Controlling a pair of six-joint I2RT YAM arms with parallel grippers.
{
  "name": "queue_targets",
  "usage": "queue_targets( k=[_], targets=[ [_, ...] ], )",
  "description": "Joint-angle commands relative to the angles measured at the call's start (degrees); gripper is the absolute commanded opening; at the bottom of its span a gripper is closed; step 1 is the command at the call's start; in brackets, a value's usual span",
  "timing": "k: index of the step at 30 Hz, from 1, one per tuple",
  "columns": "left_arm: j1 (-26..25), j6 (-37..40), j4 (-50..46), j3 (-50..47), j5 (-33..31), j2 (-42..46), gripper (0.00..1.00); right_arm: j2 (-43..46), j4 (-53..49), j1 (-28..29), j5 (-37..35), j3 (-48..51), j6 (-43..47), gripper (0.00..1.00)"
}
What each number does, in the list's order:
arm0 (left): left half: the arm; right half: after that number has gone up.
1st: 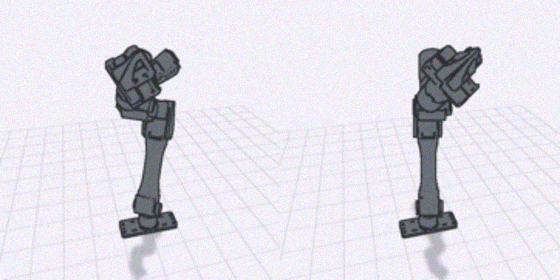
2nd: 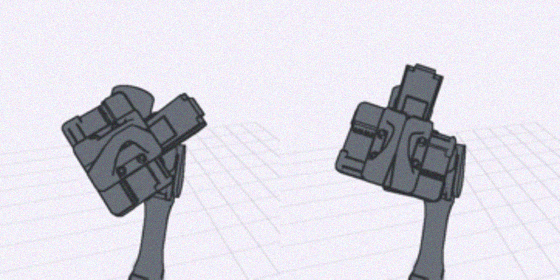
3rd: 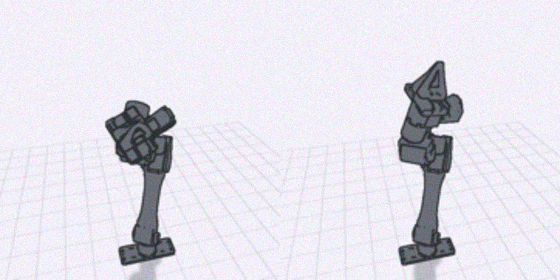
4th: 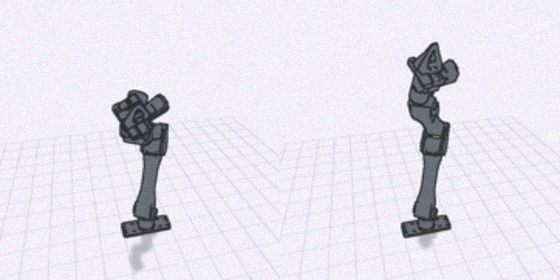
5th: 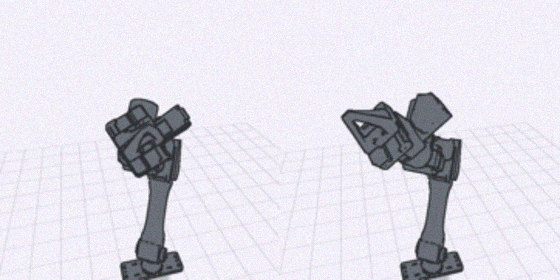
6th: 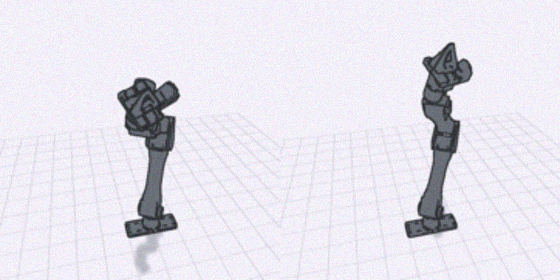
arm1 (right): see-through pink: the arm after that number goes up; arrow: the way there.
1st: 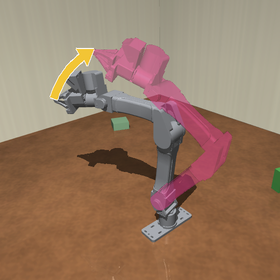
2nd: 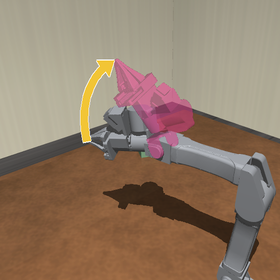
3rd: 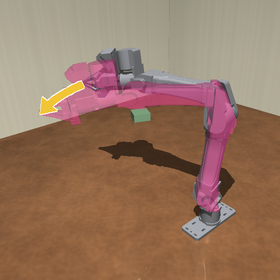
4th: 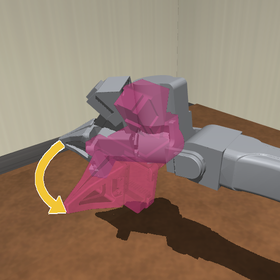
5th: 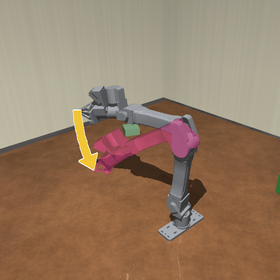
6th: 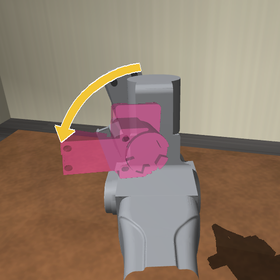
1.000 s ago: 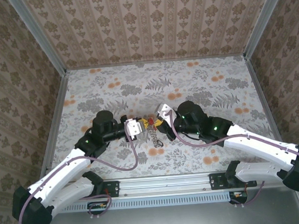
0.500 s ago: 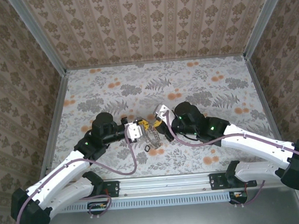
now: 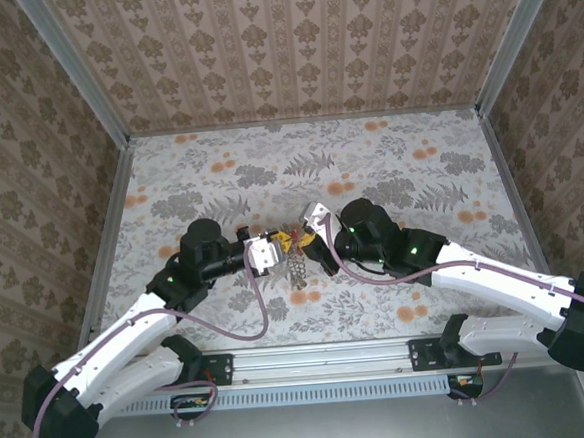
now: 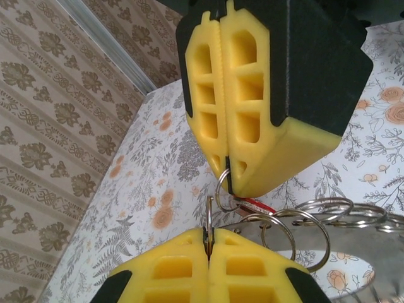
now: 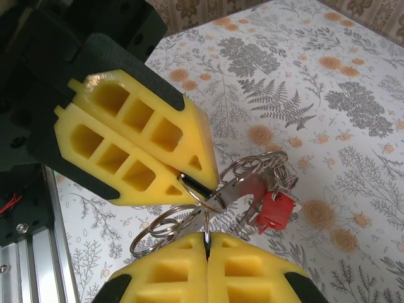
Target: Put the keys on the keyring
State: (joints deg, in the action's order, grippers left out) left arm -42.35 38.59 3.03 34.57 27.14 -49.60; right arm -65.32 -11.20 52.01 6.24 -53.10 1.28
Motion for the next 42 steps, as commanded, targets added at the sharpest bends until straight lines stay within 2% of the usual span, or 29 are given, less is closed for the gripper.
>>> queue_targets(
  k=[1,10,24,32,42],
  targets=[
    [-0.4,-0.9,2.0,1.0,0.5,-0.1,0.0,-0.5,1.6,0.3,0.2,-1.9,-0.8,0.0],
    [-0.6,0.0,-0.1,1.8,0.1,-0.4,0.0,-1.0,1.3,0.3,-0.6,-2.6,-1.3,0.0],
    [-0.5,-1.4,3.9,0.6,1.1,1.3,0.0,-2.0,2.4,-1.3,-4.0,-2.4,-7.3,0.0],
    [-0.4,-1.0,6.1,-0.3,3.4,1.5,0.0,-0.4,4.7,-5.2,0.9,-0.3,-11.8,0.0],
    [-0.4,-1.2,8.1,-0.8,4.1,1.5,0.0,-0.2,5.9,-6.7,5.1,0.8,-13.1,0.0]
  ],
)
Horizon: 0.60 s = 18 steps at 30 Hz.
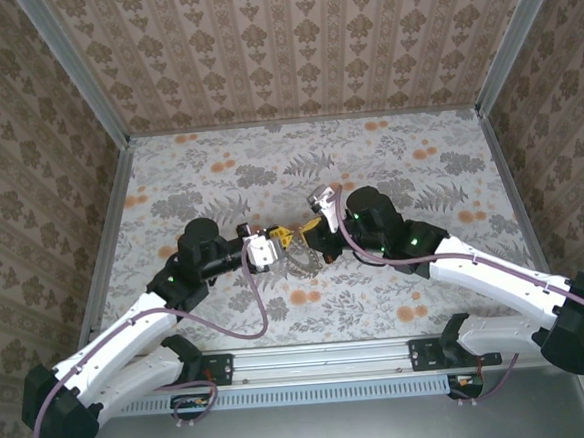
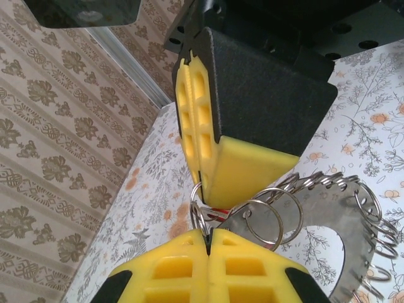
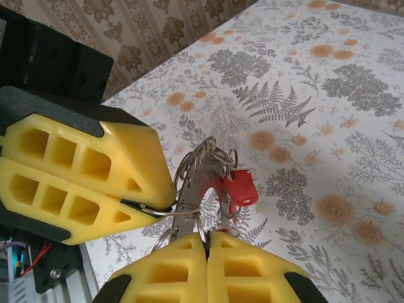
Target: Put the keys on the keyring
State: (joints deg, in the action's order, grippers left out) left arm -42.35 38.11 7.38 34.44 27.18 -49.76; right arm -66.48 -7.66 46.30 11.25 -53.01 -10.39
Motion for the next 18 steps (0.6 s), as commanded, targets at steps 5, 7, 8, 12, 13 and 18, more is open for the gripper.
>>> queue_targets(
  k=[5,7,8,12,13,18],
  targets=[
    [-0.4,-1.4,4.9,-1.3,3.9,1.7,0.0,1.6,3.3,-1.4,2.8,1.4,-1.4,0.0],
    [-0.4,-1.7,4.0,-1.0,2.8,1.3,0.0,2.4,3.9,-1.3,3.8,2.0,-0.9,0.0],
    [-0.4,-1.8,3.6,-0.8,2.1,1.2,0.0,3.0,4.0,-1.3,4.0,2.2,-0.5,0.0],
    [-0.4,-2.2,3.2,-0.5,0.4,1.2,0.0,4.5,3.2,-1.3,3.8,2.8,1.0,0.0],
    [-0.4,-2.3,3.2,-0.5,0.5,1.2,0.0,4.6,2.8,-1.3,3.8,2.7,1.1,0.0],
    [-0.4,-2.9,6.0,-1.7,1.5,1.6,0.0,3.6,2.0,-1.4,3.9,1.7,0.5,0.0]
  ],
)
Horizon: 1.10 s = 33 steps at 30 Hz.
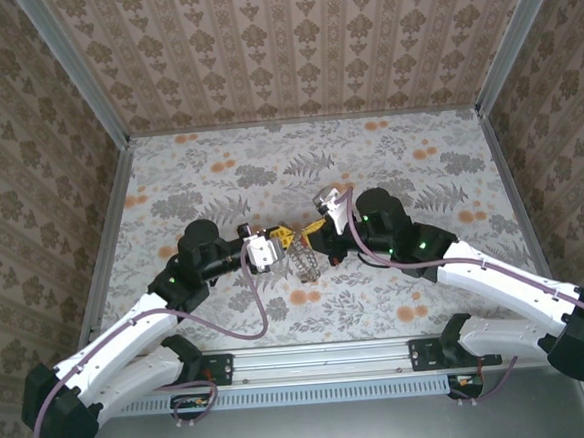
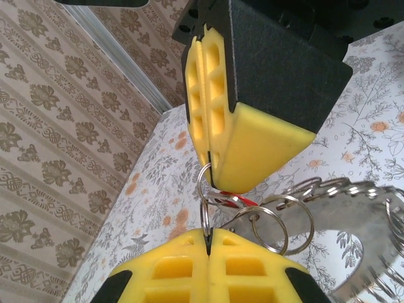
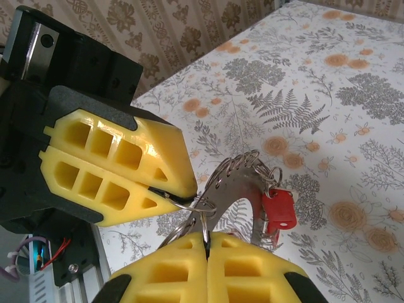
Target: Put the keys on the keyring
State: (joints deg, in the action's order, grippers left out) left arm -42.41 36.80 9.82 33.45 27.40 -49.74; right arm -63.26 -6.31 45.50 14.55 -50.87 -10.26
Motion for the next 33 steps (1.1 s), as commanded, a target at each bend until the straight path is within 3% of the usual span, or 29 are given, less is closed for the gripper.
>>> queue_targets(
  k=[1,14,23,27,33],
  targets=[
    [-0.3,-1.8,4.5,-1.0,1.5,1.7,0.0,0.0,0.5,-0.6,0.8,-0.6,0.2,0.0],
    [-0.9,-3.5,14.2,-4.0,4.9,1.4,0.0,-2.5,2.9,-3.3,7.5,-0.6,-5.5,0.0],
    [-1.5,-4.5,17.3,-4.7,5.1,0.4,0.0,-2.4,4.2,-3.8,10.5,-0.6,-5.8,0.19],
    [-1.5,-4.8,17.6,-4.5,5.3,0.3,0.0,-0.4,1.8,-3.8,10.2,-0.4,-1.0,0.29],
    [-1.5,-5.6,18.2,-4.3,5.8,0.0,0.0,6.6,-0.8,-3.7,8.9,2.0,13.2,0.33]
  ],
)
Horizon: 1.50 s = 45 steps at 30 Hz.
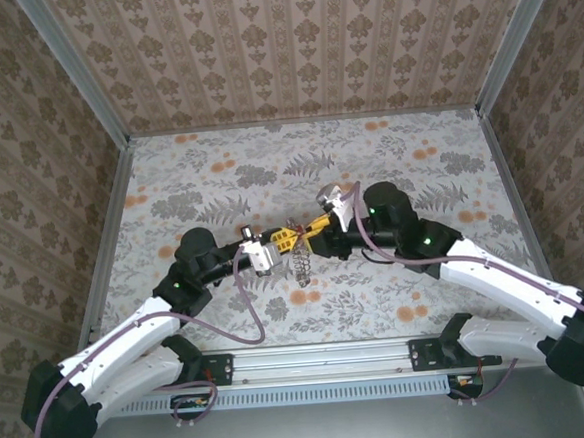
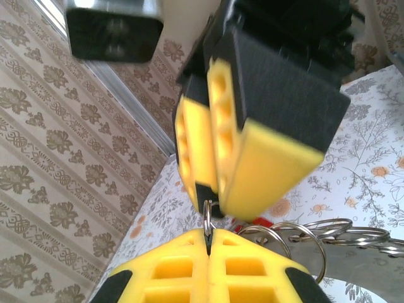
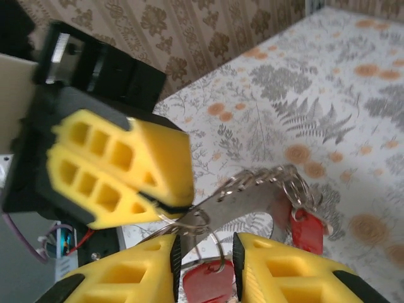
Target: Put the keys on the keyring
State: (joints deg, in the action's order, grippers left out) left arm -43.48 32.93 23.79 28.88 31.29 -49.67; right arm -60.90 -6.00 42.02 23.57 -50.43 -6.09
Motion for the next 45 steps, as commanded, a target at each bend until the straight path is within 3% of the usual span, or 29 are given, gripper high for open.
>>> queue_targets(
  k=[1,8,15,23,28,37,45],
  targets=[
    [-0.5,-1.9,4.3,0.2,1.9,-0.2,0.0,5.4,-1.1,-0.3,-0.8,2.2,11.1,0.34],
    [-0.5,-3.6,6.3,0.2,2.4,-0.5,0.0,8.9,-7.1,-0.3,-2.7,1.6,26.5,0.35],
    [-0.7,-4.7,6.8,0.8,4.4,-1.5,0.0,7.4,-10.6,-0.3,-3.7,-1.4,39.9,0.24],
    [-1.5,-6.4,7.2,1.9,7.5,-3.0,0.0,5.8,-13.4,-0.3,-5.2,-4.2,47.2,0.25],
    [-1.9,-7.3,7.3,2.6,8.7,-3.8,0.0,4.6,-14.9,-0.2,-4.9,-5.9,49.8,0.17],
    [-2.9,-8.4,8.2,3.1,8.8,-4.7,0.0,2.5,-17.9,-0.1,-2.3,-7.5,52.8,0.24],
    [-3.5,-9.3,9.1,3.1,8.6,-5.3,0.0,1.9,-18.8,0.6,-1.9,-7.8,53.1,0.24]
  ],
)
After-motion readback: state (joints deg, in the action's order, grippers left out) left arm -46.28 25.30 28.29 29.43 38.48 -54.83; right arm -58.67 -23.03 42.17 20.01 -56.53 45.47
